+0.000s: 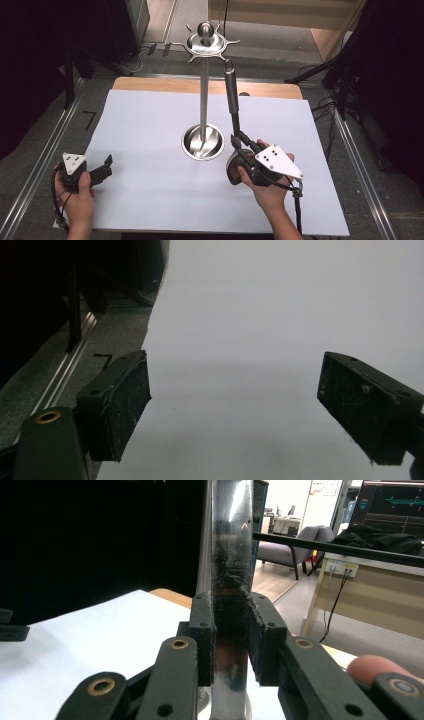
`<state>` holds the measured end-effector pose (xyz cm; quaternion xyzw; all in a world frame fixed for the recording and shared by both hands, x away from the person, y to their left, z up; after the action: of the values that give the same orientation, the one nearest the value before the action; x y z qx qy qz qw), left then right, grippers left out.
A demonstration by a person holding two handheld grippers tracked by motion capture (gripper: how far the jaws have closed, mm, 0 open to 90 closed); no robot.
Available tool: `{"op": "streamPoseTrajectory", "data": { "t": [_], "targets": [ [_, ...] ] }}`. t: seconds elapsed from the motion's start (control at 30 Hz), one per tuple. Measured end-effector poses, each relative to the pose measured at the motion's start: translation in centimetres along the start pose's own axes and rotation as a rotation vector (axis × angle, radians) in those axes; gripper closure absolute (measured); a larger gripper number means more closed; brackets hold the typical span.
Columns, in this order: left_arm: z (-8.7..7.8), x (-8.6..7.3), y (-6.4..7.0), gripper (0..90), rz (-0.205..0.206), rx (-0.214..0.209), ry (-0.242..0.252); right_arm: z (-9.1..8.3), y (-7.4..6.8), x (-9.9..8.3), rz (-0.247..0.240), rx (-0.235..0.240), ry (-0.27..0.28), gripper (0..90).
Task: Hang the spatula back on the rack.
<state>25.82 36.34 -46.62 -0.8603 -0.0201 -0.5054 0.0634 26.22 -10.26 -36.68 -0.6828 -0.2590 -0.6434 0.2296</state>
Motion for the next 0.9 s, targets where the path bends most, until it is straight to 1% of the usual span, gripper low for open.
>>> {"op": "streamPoseTrajectory", "data": {
  "t": [0.1,0.17,0.3,0.37,0.5,0.63,0.73,0.77,0.9],
  "targets": [
    [0.0,0.0,0.0,14.7,0.000,0.000,0.001,0.2,-0.1,0.0,0.006,0.002,0.011,76.5],
    [0.0,0.0,0.0,14.7,0.000,0.000,0.000,0.4,-0.1,0.0,0.001,-0.001,0.014,76.5],
    [0.0,0.0,0.0,14.7,-0.001,0.000,0.001,0.8,-0.1,-0.1,0.012,0.005,0.020,76.5],
    [0.0,0.0,0.0,14.7,0.000,0.000,0.000,1.0,-0.1,-0.1,0.023,0.010,0.019,76.5],
    [0.0,0.0,0.0,14.7,-0.001,0.000,0.001,1.2,-0.2,-0.2,0.028,0.011,0.016,76.5],
    [0.0,0.0,0.0,14.7,-0.001,-0.001,0.002,1.3,0.0,-0.2,0.020,0.003,0.020,76.5],
    [0.0,0.0,0.0,14.7,-0.002,-0.001,0.002,1.4,0.1,-0.1,0.030,0.005,0.021,76.5],
    [0.0,0.0,0.0,14.8,-0.002,-0.001,0.002,1.4,0.1,-0.1,0.026,0.002,0.023,76.5],
    [0.0,0.0,0.0,14.7,-0.001,-0.001,0.002,1.6,0.1,-0.1,0.020,0.008,0.023,76.5]
  ]
}}
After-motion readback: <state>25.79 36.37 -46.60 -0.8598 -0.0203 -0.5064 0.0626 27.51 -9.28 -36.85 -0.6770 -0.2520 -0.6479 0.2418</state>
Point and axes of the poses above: each handheld gripper's, and its own axes: z roughly forward along the jaws, x roughly out of its top, y roughly to its right, the point moved 1 cm from there along z, roughly forward along the jaws, and after that the axes turned 6 degrees about x, right-handed, at the moved point
